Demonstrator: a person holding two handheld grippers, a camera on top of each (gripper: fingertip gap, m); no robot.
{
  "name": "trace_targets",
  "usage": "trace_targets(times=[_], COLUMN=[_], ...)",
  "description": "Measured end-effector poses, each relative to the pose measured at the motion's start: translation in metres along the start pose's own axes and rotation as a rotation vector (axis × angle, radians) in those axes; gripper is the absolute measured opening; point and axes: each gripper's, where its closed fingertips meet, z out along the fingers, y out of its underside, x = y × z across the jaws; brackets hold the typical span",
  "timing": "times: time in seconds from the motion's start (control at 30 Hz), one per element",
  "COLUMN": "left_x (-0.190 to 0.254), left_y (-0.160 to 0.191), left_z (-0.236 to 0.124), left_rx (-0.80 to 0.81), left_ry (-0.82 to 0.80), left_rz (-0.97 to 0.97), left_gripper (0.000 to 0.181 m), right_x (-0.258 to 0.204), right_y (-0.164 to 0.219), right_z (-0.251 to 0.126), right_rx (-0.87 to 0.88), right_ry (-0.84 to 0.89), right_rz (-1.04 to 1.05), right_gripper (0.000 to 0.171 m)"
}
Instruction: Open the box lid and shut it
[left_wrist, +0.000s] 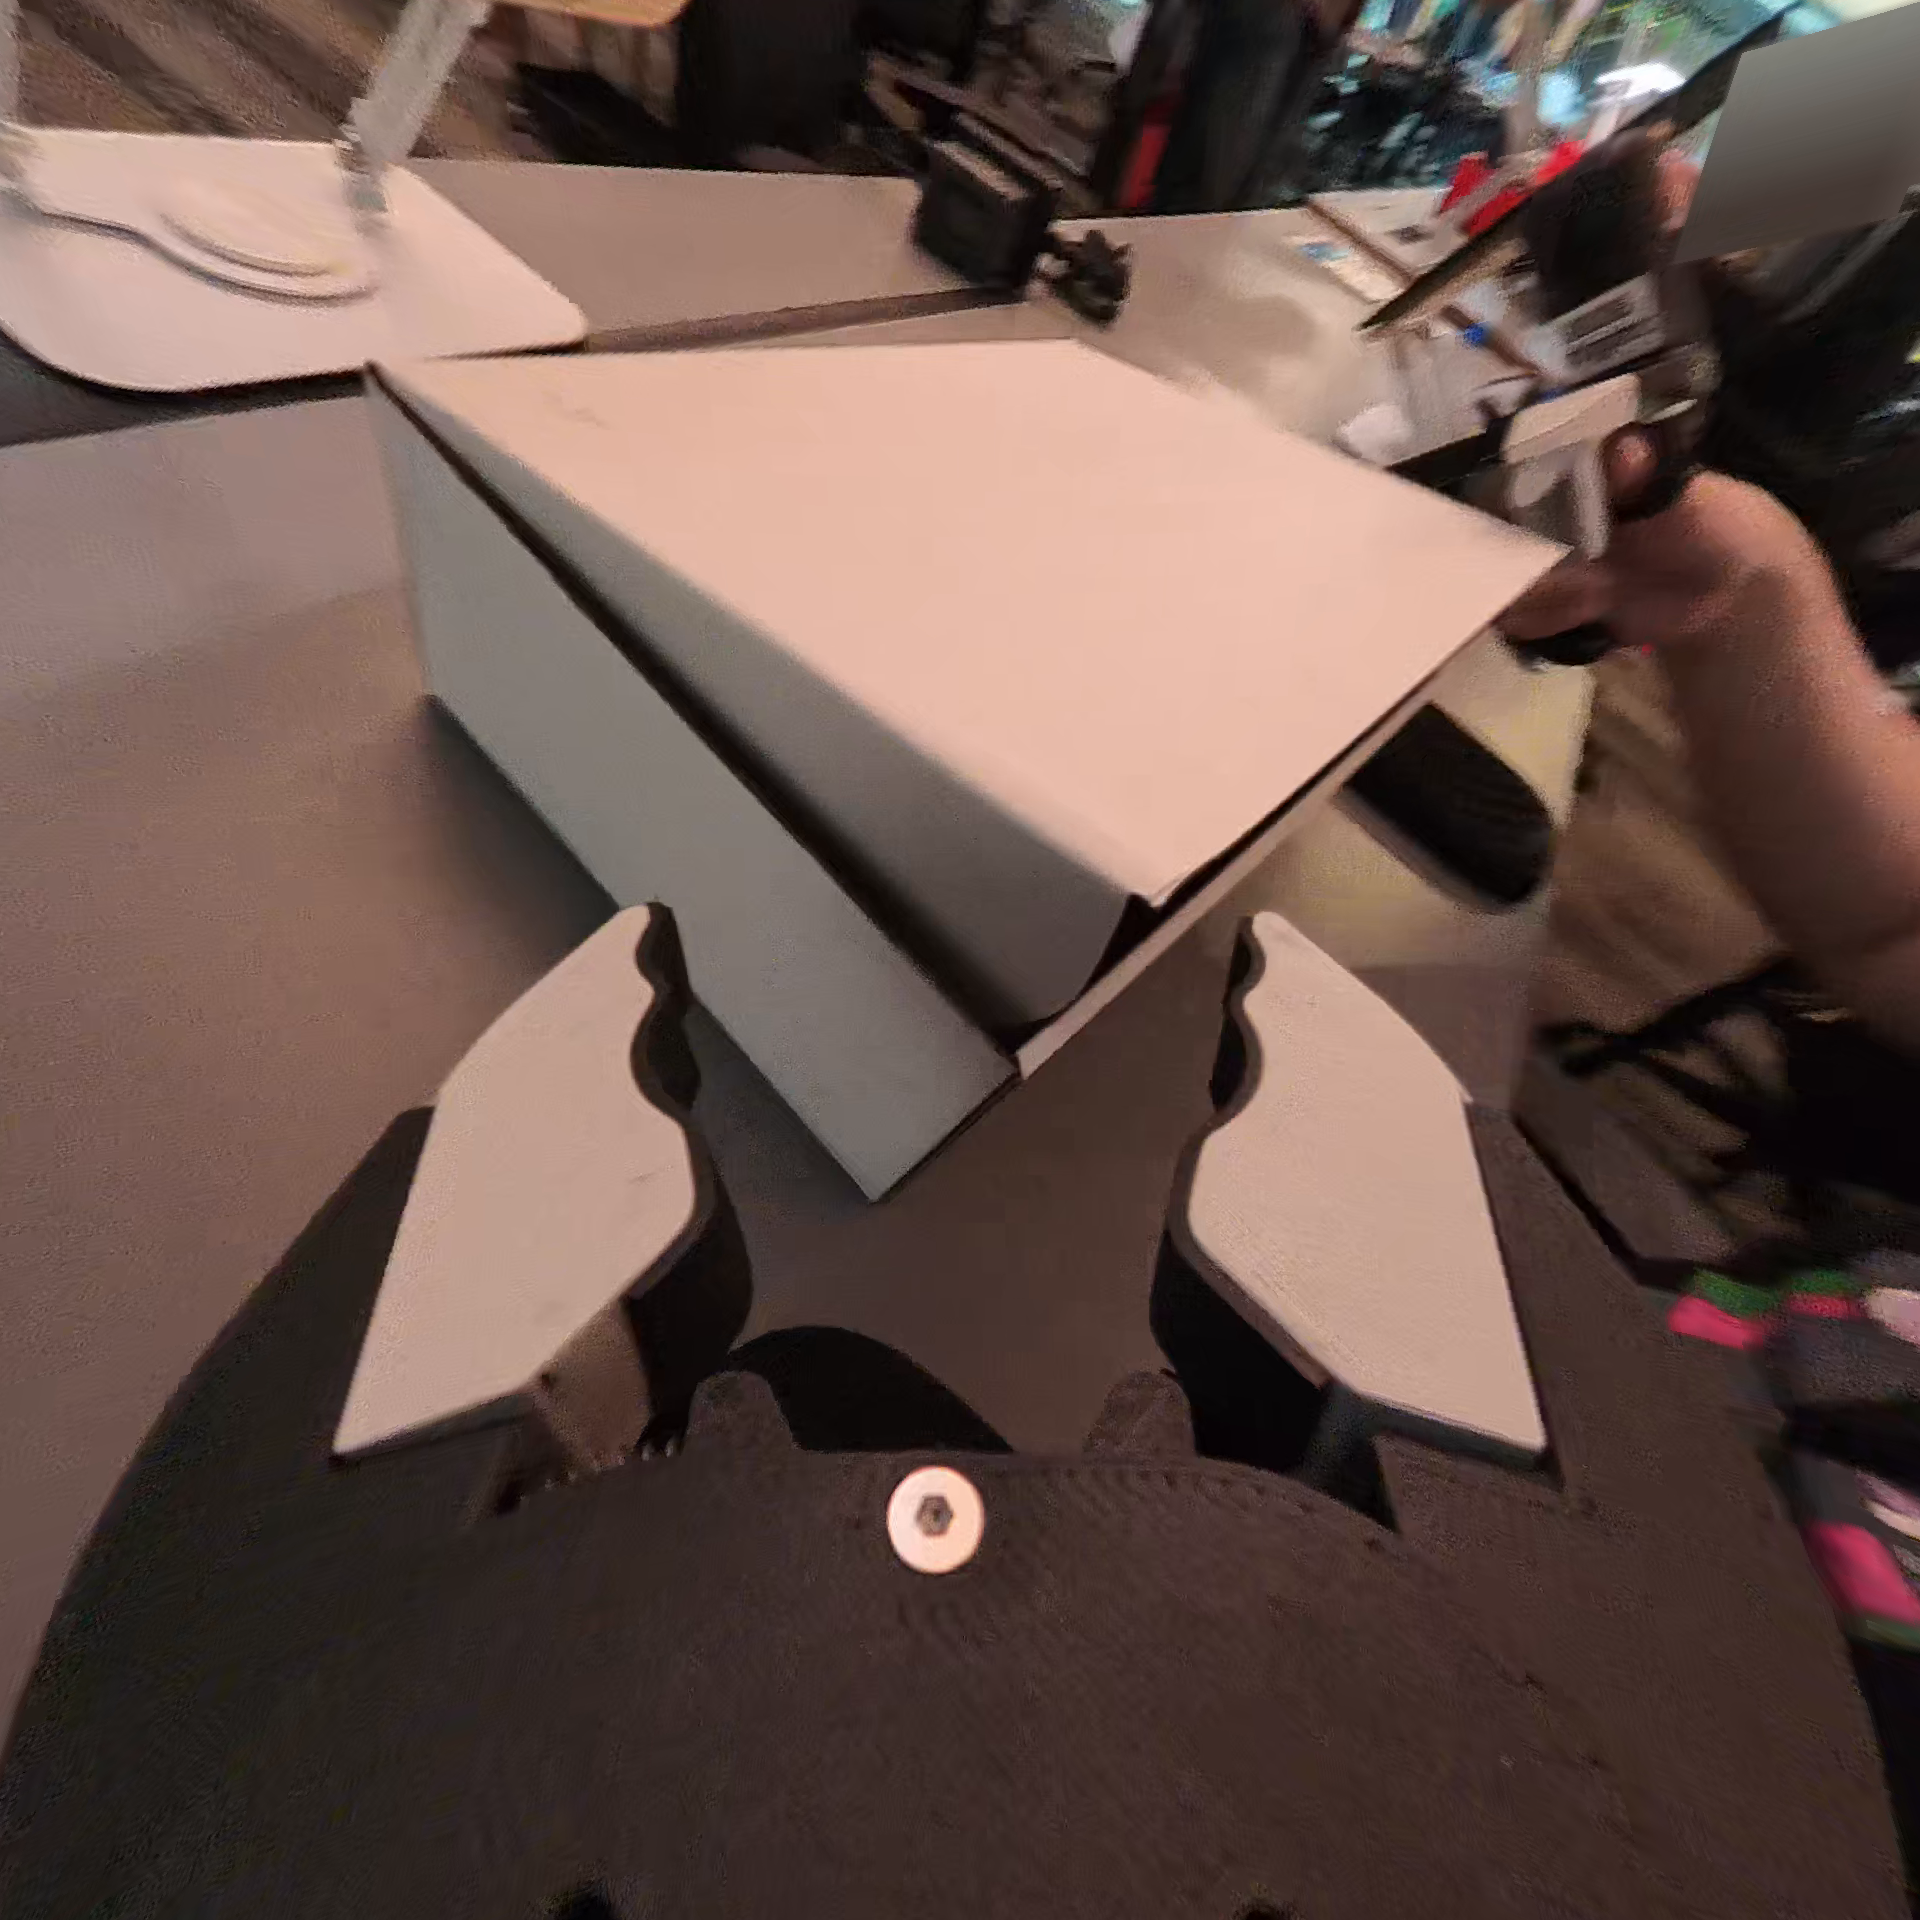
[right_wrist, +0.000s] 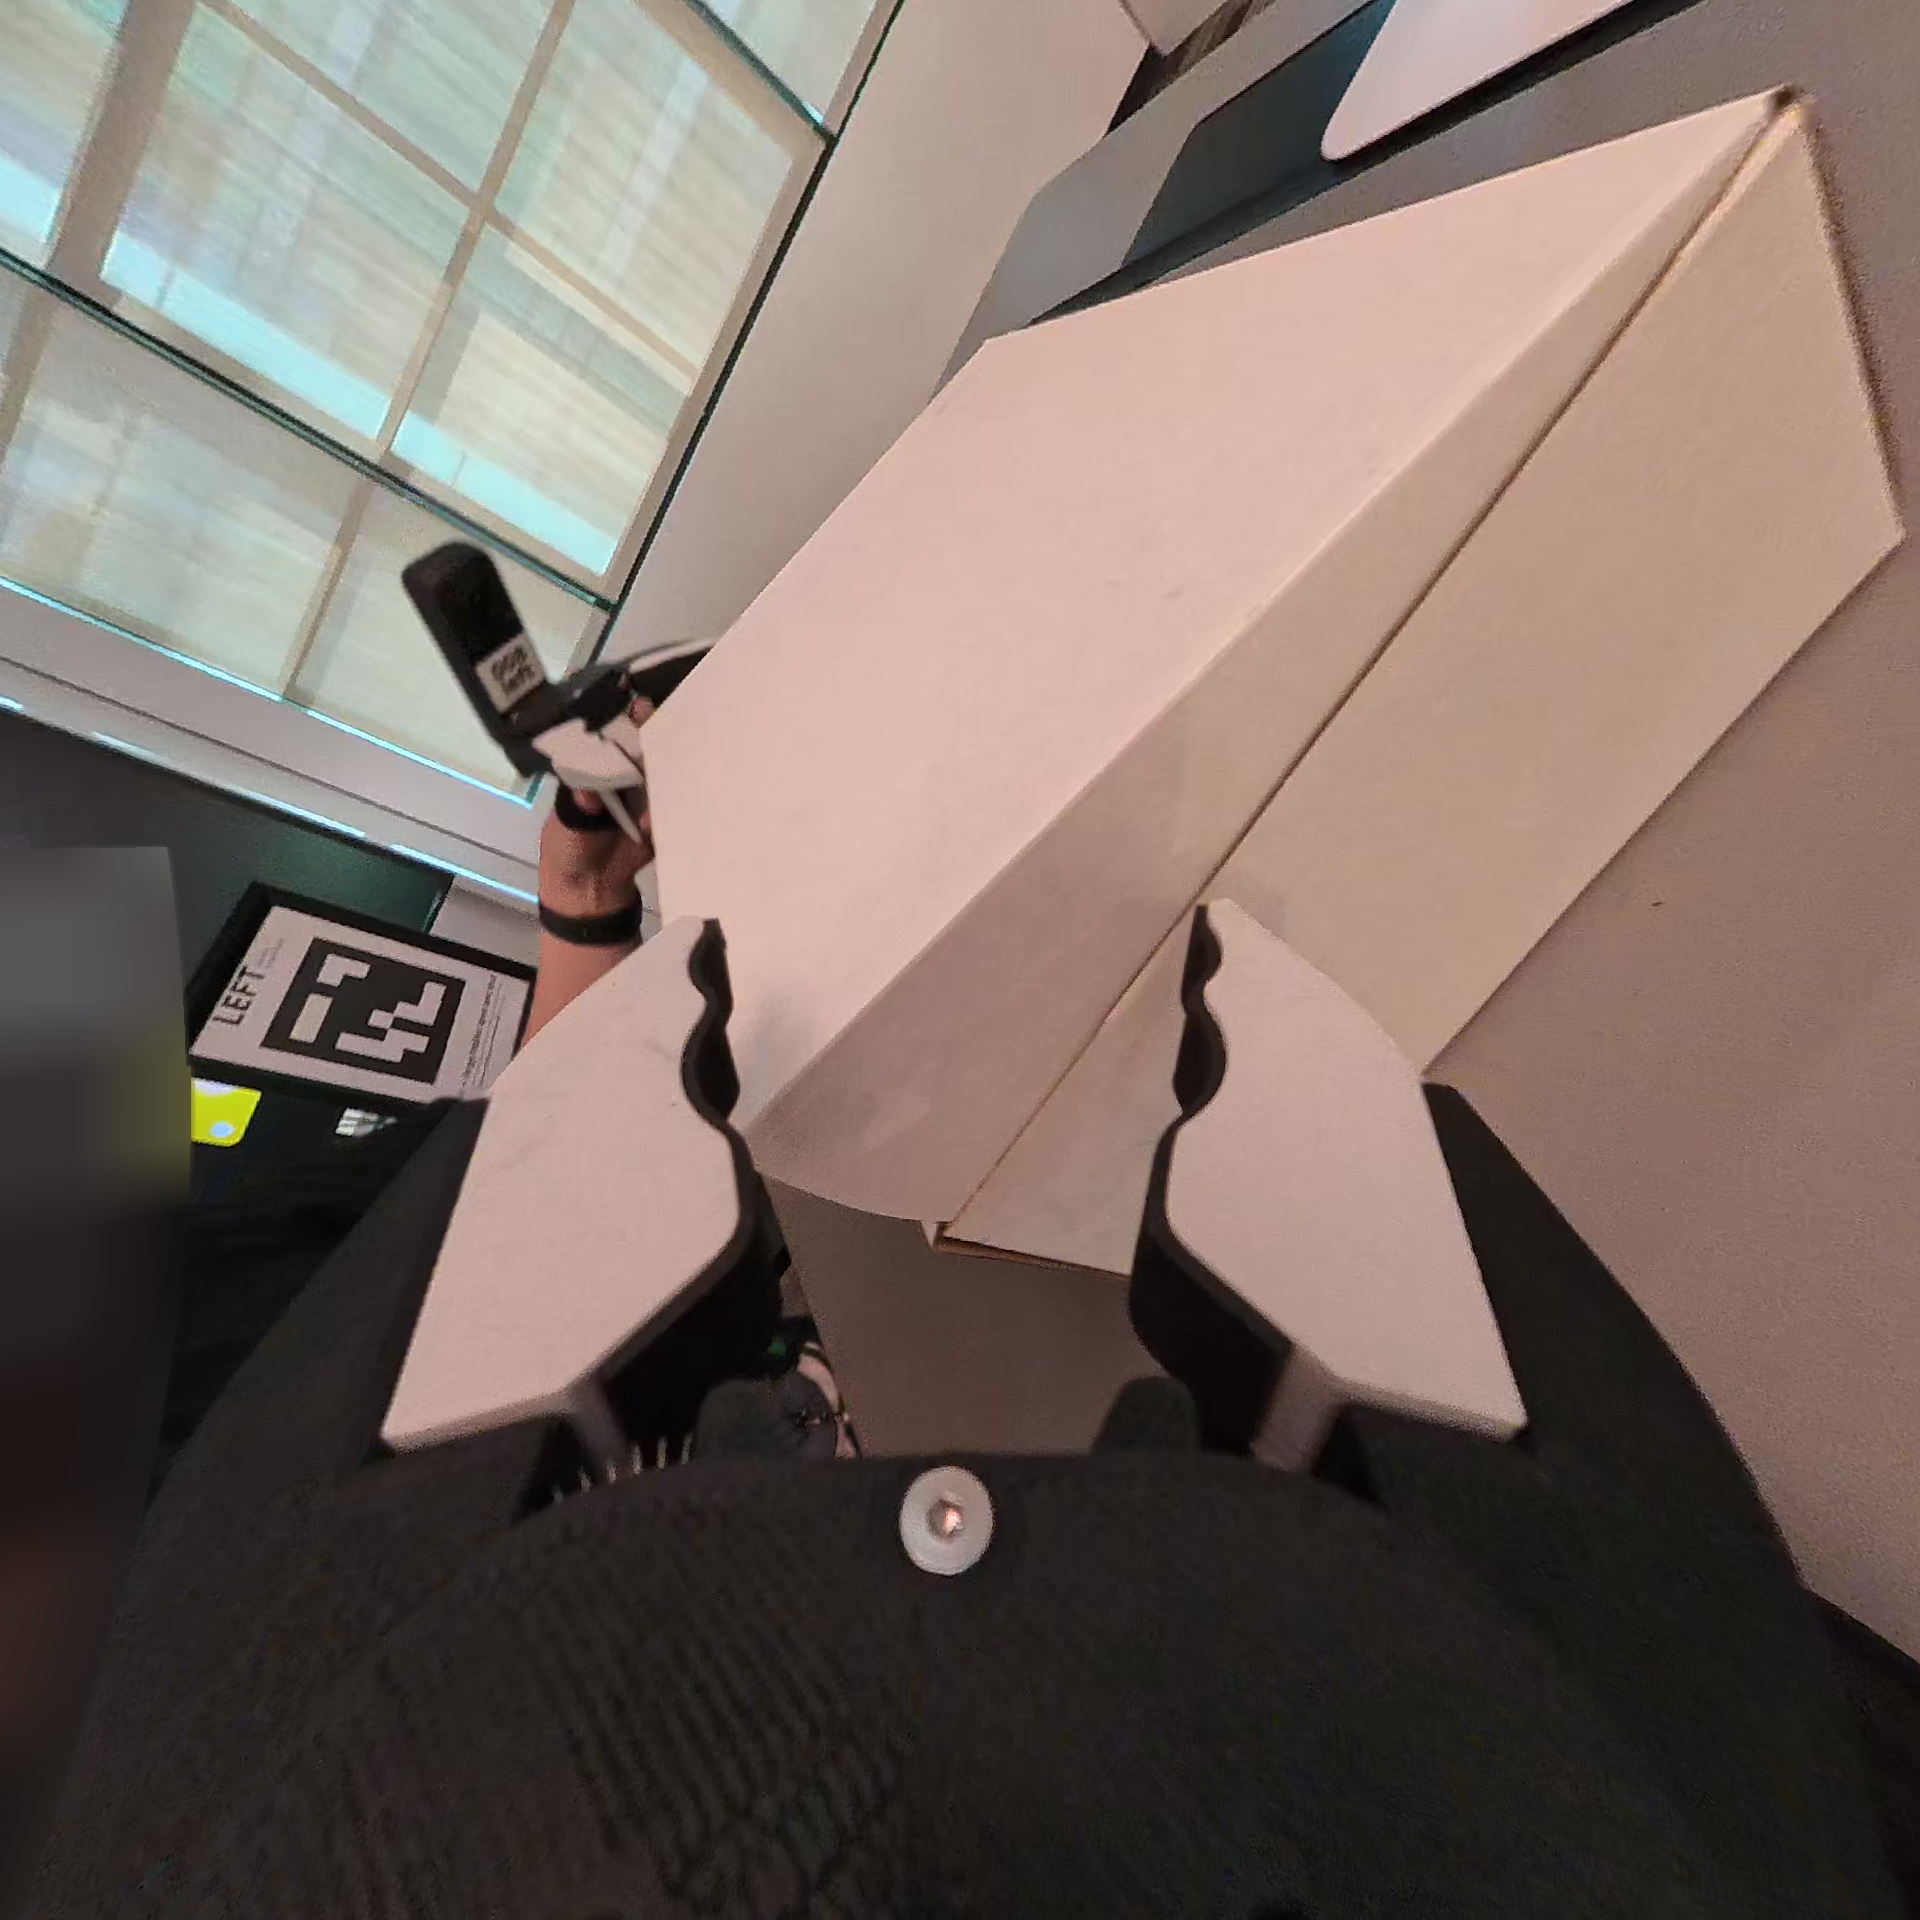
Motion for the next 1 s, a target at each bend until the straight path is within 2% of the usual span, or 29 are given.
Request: trace_targets(times=[0.1, 0.17, 0.23, 0.43, 0.53, 0.67, 0.73, 0.83, 0.93, 1.0], left_x=[-0.003, -0.001, -0.004, -0.01, -0.006, 0.006, 0.007, -0.003, -0.017, -0.03], left_y=[0.01, 0.015, 0.017, 0.02, 0.022, 0.018, 0.005, -0.026, -0.039, -0.028], left_z=[0.016, 0.026, 0.029, 0.026, 0.025, 0.006, -0.012, -0.03, -0.018, 0.002], left_rx=[0.015, 0.008, 0.002, -0.041, -0.08, -0.107, -0.06, 0.059, 0.065, -0.009], left_ry=[-0.073, -0.072, -0.102, -0.197, -0.163, 0.0, 0.071, 0.061, 0.027, 0.022], left_rz=[-0.002, -0.01, -0.001, 0.081, 0.084, 0.056, 0.009, -0.023, -0.061, -0.102], left_gripper=[0.084, 0.058, 0.041, 0.023, 0.027, 0.027, 0.04, 0.056, 0.072, 0.078], right_x=[0.007, 0.01, 0.015, 0.024, 0.027, 0.03, 0.031, 0.03, 0.03, 0.03], right_y=[-0.004, -0.003, 0.001, 0.012, 0.013, 0.017, 0.019, 0.019, 0.018, 0.018], right_z=[0.002, 0.006, 0.01, 0.017, 0.015, 0.015, 0.015, 0.014, 0.014, 0.015], right_rx=[0.003, -0.019, -0.049, -0.072, -0.071, -0.088, -0.083, -0.074, -0.075, -0.079], right_ry=[0.021, 0.04, 0.071, 0.082, 0.07, 0.075, 0.08, 0.086, 0.098, 0.095], right_rz=[0.024, 0.026, 0.017, 0.046, 0.057, 0.071, 0.072, 0.057, 0.026, 0.018], right_gripper=[0.084, 0.084, 0.084, 0.083, 0.081, 0.079, 0.078, 0.076, 0.076, 0.077])
